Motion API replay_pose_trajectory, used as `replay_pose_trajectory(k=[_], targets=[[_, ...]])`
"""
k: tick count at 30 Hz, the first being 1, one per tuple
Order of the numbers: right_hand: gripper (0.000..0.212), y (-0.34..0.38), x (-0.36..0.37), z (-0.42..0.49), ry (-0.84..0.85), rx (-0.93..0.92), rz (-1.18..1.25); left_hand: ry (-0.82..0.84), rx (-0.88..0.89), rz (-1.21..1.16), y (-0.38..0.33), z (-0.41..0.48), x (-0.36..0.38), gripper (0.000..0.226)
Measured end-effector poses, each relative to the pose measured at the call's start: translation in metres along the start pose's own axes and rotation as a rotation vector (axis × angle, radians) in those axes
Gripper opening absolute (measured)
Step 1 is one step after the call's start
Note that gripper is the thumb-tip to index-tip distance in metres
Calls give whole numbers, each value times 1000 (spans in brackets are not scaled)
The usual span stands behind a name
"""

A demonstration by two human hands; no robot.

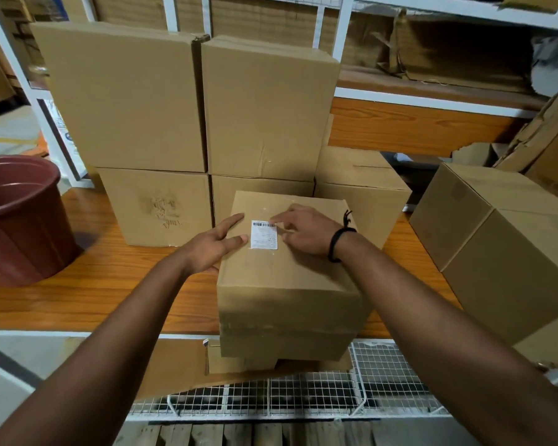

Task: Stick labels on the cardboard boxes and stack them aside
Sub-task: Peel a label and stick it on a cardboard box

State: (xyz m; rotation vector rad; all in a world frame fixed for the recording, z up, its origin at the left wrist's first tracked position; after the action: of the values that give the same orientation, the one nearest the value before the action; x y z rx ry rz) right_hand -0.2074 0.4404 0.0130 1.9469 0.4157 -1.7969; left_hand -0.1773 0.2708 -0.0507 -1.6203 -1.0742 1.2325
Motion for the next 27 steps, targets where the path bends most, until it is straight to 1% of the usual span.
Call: replay_pose_trajectory(k=[5, 10, 13, 18, 20, 24, 27], targets=[[46, 9, 2, 25, 146, 20, 196, -15, 9, -74, 5, 0, 2, 58], [51, 22, 0, 29, 264, -5, 156, -8, 30, -92, 6, 1, 1, 57], [49, 23, 2, 30, 317, 20, 192, -9, 41, -80, 6, 2, 1, 57], [54, 21, 3, 30, 340, 67, 267, -4, 57, -62, 6, 4, 1, 59], [53, 22, 4, 30, 347, 70, 257, -6, 59, -59, 6, 4, 1, 59], [51, 21, 2, 32, 318, 76, 277, 6, 49, -55, 8, 4, 1, 68], [49, 13, 1, 30, 294, 96, 287, 0, 60, -52, 6, 4, 1, 61]])
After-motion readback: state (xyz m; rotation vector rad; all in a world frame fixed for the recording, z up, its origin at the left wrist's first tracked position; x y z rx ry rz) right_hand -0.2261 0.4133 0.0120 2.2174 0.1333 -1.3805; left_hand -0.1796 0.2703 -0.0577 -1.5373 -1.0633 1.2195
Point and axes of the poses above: each hand's wrist, its own z-axis towards the middle knuckle, its own x-axis out of the palm, y = z × x, the point moved 9 cm from there along z, towards the middle knuckle, and after that the axes turned 11 degrees about -z, right-handed, at the moved point
